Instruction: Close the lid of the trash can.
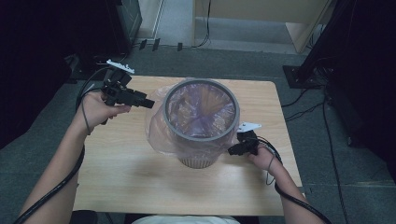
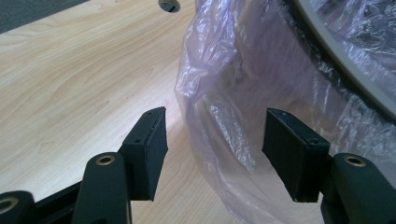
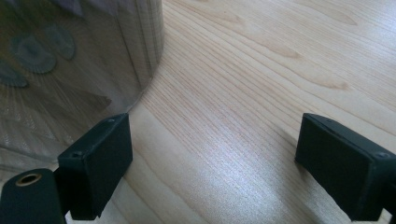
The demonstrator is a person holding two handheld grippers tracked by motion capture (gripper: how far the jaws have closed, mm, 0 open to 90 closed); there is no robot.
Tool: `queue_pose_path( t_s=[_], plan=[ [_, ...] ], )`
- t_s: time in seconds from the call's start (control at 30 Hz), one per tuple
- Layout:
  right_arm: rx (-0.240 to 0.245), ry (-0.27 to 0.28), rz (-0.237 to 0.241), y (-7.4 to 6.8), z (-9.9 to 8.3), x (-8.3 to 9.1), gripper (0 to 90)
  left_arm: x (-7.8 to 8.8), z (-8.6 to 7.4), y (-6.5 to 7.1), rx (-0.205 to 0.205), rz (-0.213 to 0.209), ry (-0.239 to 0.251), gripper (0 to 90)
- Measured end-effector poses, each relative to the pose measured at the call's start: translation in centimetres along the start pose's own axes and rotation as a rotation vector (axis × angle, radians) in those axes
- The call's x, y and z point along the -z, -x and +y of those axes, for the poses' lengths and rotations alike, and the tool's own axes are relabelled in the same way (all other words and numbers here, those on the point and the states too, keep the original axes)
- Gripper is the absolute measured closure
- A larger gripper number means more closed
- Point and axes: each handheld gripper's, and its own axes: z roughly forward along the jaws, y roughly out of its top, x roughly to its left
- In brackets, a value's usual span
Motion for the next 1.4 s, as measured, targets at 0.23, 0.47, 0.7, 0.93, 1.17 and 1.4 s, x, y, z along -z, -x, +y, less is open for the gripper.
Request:
queue_pose_path(
  t_s=[0.23, 0.47, 0.7, 0.93, 1.17, 1.4],
  plan=[
    [-0.001, 0.000, -0.001, 0.0, 0.0, 0.0, 10.7, -0.5, -0.8, -0.4, 0.017, -0.003, 0.003, 39.5],
    [0.000, 0.000, -0.001, 0.0, 0.0, 0.0, 10.7, -1.2, -1.6, -0.7, 0.023, 0.000, -0.002, 39.5],
    [0.000, 0.000, -0.001, 0.0, 0.0, 0.0, 10.7, -1.9, -2.6, -1.2, 0.039, 0.004, -0.017, 39.6],
    [-0.001, 0.000, -0.001, 0.0, 0.0, 0.0, 10.7, -2.4, -3.3, -1.5, 0.042, 0.006, -0.015, 39.7],
    [-0.001, 0.000, -0.001, 0.0, 0.0, 0.0, 10.7, -3.1, -4.2, -1.9, 0.066, -0.011, -0.003, 40.0],
    [0.002, 0.002, -0.002, 0.0, 0.0, 0.0, 10.7, -3.7, -5.1, -2.3, 0.071, 0.004, -0.001, 40.3]
  ],
)
